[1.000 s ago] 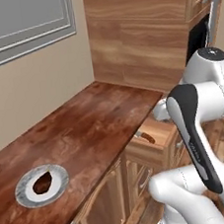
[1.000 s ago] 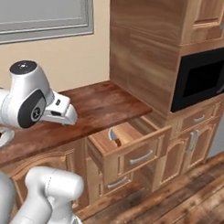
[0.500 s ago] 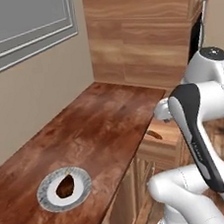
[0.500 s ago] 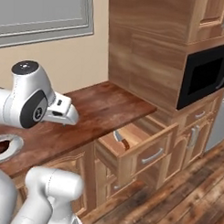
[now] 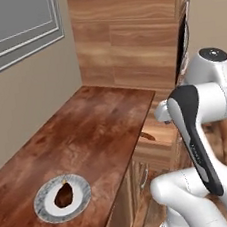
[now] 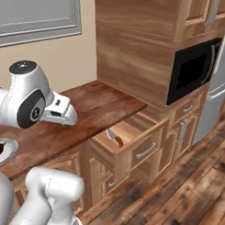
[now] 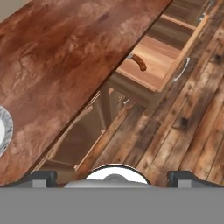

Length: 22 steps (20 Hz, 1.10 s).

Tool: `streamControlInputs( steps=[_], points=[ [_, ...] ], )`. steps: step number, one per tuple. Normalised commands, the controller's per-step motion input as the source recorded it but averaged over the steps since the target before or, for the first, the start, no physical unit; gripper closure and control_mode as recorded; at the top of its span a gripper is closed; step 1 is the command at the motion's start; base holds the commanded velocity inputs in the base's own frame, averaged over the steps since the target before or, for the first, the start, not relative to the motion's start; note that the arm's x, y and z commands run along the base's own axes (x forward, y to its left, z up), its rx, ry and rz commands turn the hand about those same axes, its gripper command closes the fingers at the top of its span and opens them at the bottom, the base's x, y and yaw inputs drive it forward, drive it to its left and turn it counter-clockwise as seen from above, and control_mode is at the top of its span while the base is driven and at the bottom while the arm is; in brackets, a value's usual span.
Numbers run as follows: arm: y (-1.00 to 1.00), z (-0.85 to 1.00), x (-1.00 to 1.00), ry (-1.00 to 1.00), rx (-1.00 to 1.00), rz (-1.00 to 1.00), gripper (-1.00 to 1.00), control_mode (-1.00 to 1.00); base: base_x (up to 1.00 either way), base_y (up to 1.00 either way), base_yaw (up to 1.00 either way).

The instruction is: Pick up the knife from the drawer and place it on the cutting board. Then place the meat from the plate to the cutting board.

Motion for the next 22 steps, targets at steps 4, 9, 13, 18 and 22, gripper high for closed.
streamControlInputs(
  steps=[4,9,13,18,22],
  points=[
    [0.00,0.00,0.00,0.00,0.00,0.00,-1.00,1.00,0.00,-0.85,-0.10],
    [0.00,0.00,0.00,0.00,0.00,0.00,-1.00,1.00,0.35,-0.14,-0.09],
    [0.00,0.00,0.00,0.00,0.00,0.00,-1.00,1.00,0.38,0.24,-0.17],
    [0.00,0.00,0.00,0.00,0.00,0.00,-1.00,1.00,0.25,0.38,-0.22],
    [0.00,0.00,0.00,0.00,0.00,0.00,-1.00,1.00,0.11,0.36,-0.21]
  ],
)
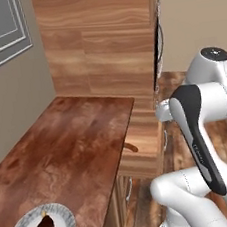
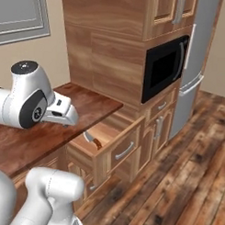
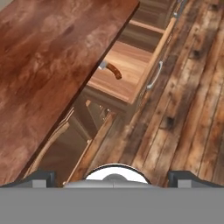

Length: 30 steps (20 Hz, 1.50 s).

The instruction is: Pick up the knife from the drawer and place it on the cutting board. Then place the meat from the plate to the cutting board.

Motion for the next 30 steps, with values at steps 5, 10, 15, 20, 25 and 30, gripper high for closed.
streamControlInputs(
  steps=[5,10,15,20,25,30],
  points=[
    [0.00,0.00,0.00,0.00,0.00,0.00,-1.00,1.00,0.22,0.27,-0.21],
    [0.11,-0.11,0.08,0.03,0.00,-0.12,-1.00,-1.00,0.07,0.09,-0.08],
    [0.00,-0.25,0.19,0.09,0.00,-0.17,-1.00,-1.00,0.00,0.00,0.00],
    [-0.35,-0.35,0.03,0.04,0.06,0.06,-1.00,-1.00,0.00,0.00,0.00],
    [-0.47,-0.42,0.13,0.09,0.10,0.16,-1.00,-1.00,0.00,0.00,0.00],
    [-0.35,-0.57,0.23,0.03,0.03,0.12,-1.00,-1.00,0.00,0.00,0.00]
  ],
)
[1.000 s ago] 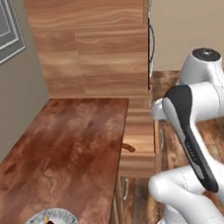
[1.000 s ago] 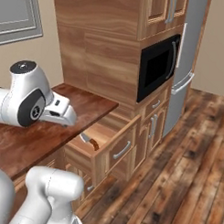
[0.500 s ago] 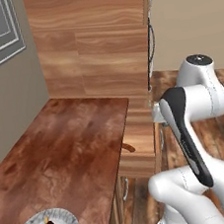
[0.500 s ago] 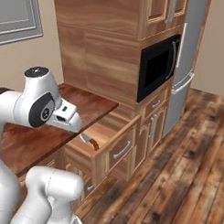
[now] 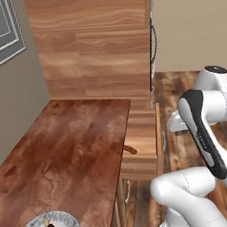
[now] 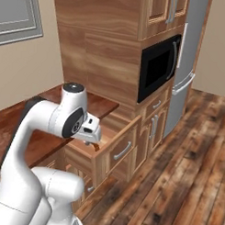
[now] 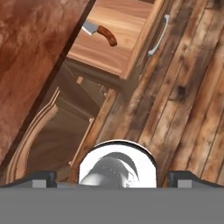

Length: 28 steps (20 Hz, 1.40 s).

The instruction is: Pick up the knife from the drawer and place it on the cutting board. Then place the meat from the plate to the cutting board.

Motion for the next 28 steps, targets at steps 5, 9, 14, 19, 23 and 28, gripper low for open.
streamControlInputs(
  steps=[5,9,14,19,23,28],
  points=[
    [-0.13,-0.50,0.45,0.05,0.00,0.02,-1.00,-1.00,0.00,0.00,0.00],
    [-0.06,-0.38,0.61,0.13,0.00,0.00,-1.00,-1.00,0.00,0.00,0.00],
    [-0.09,-0.33,0.61,0.12,0.00,0.00,-1.00,-1.00,0.00,0.00,0.00],
    [-0.05,-0.33,0.57,0.09,0.00,0.00,-1.00,-1.00,0.00,0.00,0.00],
    [-0.02,-0.31,0.53,0.01,0.00,0.00,-1.00,-1.00,0.00,0.00,0.00],
    [-0.06,-0.26,0.45,0.00,0.00,0.00,-1.00,-1.00,0.00,0.00,0.00]
  ],
)
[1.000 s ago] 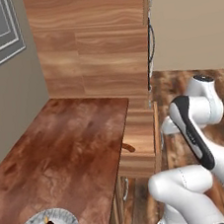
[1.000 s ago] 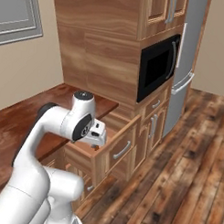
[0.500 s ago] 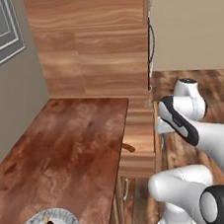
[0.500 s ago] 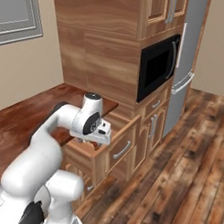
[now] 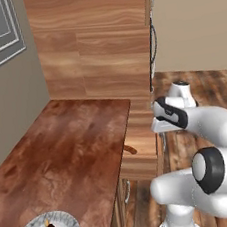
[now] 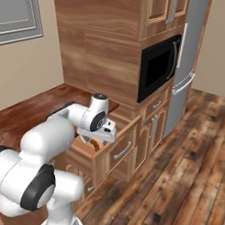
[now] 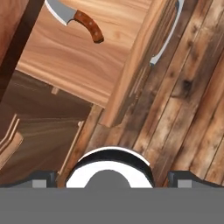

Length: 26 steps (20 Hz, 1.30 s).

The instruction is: Pick up the knife from the drawer and place it on the cutting board. Then place the meat from the plate to the cutting board.

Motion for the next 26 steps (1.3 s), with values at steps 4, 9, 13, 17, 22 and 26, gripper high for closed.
streamControlInputs(
  steps=[4,9,13,17,22,26],
  points=[
    [-0.13,-0.30,0.40,0.00,0.00,0.00,-1.00,-1.00,0.00,0.00,0.00],
    [-0.18,-0.32,0.35,0.00,0.01,0.00,-1.00,-1.00,0.00,0.00,0.00],
    [-0.11,-0.34,0.40,0.01,0.00,0.00,-1.00,-1.00,0.00,0.00,0.00],
    [-0.05,-0.37,0.43,0.02,0.00,0.00,-1.00,-1.00,0.00,0.00,0.00],
    [-0.02,-0.39,0.45,0.03,0.00,0.00,-1.00,-1.00,0.00,0.00,0.00],
    [-0.02,-0.41,0.44,0.05,0.01,0.00,-1.00,-1.00,0.00,0.00,0.00]
  ],
)
